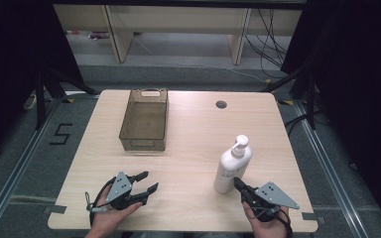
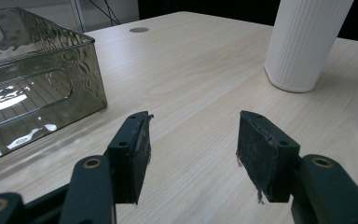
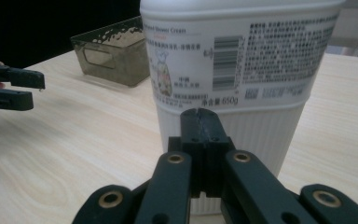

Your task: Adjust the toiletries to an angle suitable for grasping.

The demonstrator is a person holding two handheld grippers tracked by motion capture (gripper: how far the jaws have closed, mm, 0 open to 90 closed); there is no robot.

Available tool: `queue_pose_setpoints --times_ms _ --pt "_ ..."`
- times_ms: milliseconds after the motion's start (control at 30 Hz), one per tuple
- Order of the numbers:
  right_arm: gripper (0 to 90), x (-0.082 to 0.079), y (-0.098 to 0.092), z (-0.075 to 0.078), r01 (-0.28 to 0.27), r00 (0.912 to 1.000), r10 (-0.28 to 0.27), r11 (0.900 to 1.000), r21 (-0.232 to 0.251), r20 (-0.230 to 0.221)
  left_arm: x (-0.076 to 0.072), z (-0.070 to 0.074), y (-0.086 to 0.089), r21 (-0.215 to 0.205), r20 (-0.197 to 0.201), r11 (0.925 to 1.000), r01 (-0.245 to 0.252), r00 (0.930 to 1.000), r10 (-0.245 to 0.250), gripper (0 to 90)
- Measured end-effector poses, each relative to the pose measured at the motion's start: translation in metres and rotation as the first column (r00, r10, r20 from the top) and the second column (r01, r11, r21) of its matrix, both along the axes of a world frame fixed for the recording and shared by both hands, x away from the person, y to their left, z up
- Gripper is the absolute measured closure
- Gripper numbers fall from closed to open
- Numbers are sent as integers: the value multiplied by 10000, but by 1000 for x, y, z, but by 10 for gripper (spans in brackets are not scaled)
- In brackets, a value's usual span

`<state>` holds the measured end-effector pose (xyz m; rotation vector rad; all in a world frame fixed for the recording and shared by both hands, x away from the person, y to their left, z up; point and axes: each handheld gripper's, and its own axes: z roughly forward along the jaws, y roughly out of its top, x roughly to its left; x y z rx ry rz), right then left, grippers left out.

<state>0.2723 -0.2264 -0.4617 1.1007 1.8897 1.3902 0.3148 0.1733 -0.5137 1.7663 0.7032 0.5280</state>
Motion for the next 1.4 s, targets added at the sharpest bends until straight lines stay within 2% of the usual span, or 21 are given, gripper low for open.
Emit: queue_pose_setpoints --times_ms 100,167,200,233,333,367,400,533,600,633,667,733,767,800,833,900,1000,1200,1267,1300,1400 --pt "900 2 3 3 122 9997 -121 9999 49 -209 0 -1 0 3 7 10000 47 10000 -47 434" --pt "900 3 4 3 207 9996 -207 9998 -13 -182 0 -1 -1 52 -15 10000 57 10000 -56 434" --pt "900 5 4 3 172 9998 -171 9997 -167 37 0 -1 -1 52 -15 10000 57 10000 -56 434" --pt "900 5 6 2 206 9998 -206 9998 -18 -75 0 -1 -1 32 -10 10000 61 10000 -61 434" --pt "900 6 7 3 267 9996 -268 9996 -93 -85 0 -1 -1 31 -15 10000 67 10000 -67 433" --pt "900 7 8 3 187 9998 -188 9997 -126 -56 1 -2 -2 -132 -10 9998 134 9999 -134 432" --pt "900 8 9 3 232 9997 -233 9996 -154 -85 0 -2 -1 6 -71 10000 64 10000 -64 431" --pt "900 10 18 4 232 9994 -233 9997 -31 -269 0 -3 -1 56 -107 10000 53 9999 -53 427" --pt "900 13 22 5 204 9995 -208 9997 -134 -232 1 -3 -2 -34 -76 9999 148 9999 -148 424" --pt "900 17 27 7 118 9999 -119 9994 -319 -34 0 -2 -2 125 -140 9999 112 9998 -110 422" --pt "900 17 27 7 118 9999 -119 9994 -319 -34 1 -4 -3 -67 -96 9998 199 9998 -199 422" --pt "900 19 33 7 128 9998 -131 9996 -239 -118 1 -4 -2 2 -118 9998 208 9997 -208 421" --pt "900 22 34 8 99 9999 -100 9990 -439 -14 1 -3 -2 28 -120 9998 201 9997 -201 421" --pt "900 24 36 8 80 9999 -83 9990 -437 -67 0 -3 -1 111 -165 9998 149 9998 -148 420" --pt "900 27 40 8 88 9999 -92 9991 -419 -93 1 -4 -2 -40 -144 9998 175 9997 -176 419" --pt "900 27 43 8 132 9998 -137 9995 -288 -167 1 -4 -2 -34 -152 9999 158 9998 -158 418" --pt "900 30 46 8 300 9995 -295 9983 -496 102 1 -4 -2 -48 -158 9999 158 9997 -159 418" --pt "900 36 56 7 550 9978 -531 9973 -493 397 1 -4 -2 59 -270 9999 130 9996 -128 416" --pt "900 39 60 7 622 9978 -612 9971 -439 238 1 -4 -2 39 -253 9999 118 9996 -117 415" --pt "900 41 60 7 619 9975 -596 9963 -602 390 1 -4 -2 57 -255 9999 116 9996 -114 415" --pt "900 42 63 7 649 9976 -635 9966 -517 285 1 -4 -2 57 -297 9999 94 9995 -92 414"
